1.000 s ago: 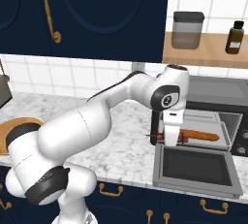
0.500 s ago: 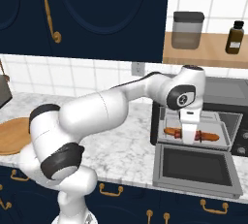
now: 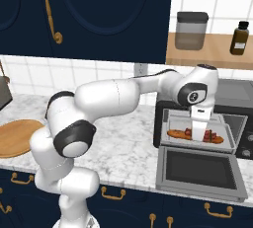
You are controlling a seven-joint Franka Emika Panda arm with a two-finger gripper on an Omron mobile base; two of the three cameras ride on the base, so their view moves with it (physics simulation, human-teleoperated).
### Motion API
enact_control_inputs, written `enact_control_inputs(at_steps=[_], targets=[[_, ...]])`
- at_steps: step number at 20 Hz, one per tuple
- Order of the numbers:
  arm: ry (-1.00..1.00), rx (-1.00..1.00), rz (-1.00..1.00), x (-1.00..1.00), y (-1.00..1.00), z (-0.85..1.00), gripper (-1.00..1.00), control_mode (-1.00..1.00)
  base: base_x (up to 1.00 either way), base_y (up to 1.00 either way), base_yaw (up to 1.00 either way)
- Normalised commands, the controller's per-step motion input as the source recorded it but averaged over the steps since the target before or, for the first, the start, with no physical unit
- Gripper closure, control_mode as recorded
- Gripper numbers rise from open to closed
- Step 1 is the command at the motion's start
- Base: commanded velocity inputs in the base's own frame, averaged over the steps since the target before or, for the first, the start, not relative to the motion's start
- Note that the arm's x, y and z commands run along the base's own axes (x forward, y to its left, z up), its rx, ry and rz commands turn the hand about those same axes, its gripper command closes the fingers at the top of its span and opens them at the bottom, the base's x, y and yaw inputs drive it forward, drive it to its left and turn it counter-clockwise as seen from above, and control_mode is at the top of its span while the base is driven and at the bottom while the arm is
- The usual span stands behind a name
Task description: Pick up the kebab skewer and baguette bread, and place them inside the toaster oven. Close the toaster oven door and start by setting the timer.
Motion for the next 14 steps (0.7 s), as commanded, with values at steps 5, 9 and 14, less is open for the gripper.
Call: enact_control_inputs(at_steps=[5, 9, 14], targets=[[0.00, 0.02, 0.00, 0.24, 0.00, -0.18, 1.00, -1.00, 0.00, 0.00, 0.00], [0.00, 0.01, 0.00, 0.26, -0.01, -0.23, 1.00, -1.00, 0.00, 0.00, 0.00], [-0.06, 0.01, 0.00, 0.31, 0.00, -0.36, 1.00, -1.00, 0.00, 0.00, 0.00]])
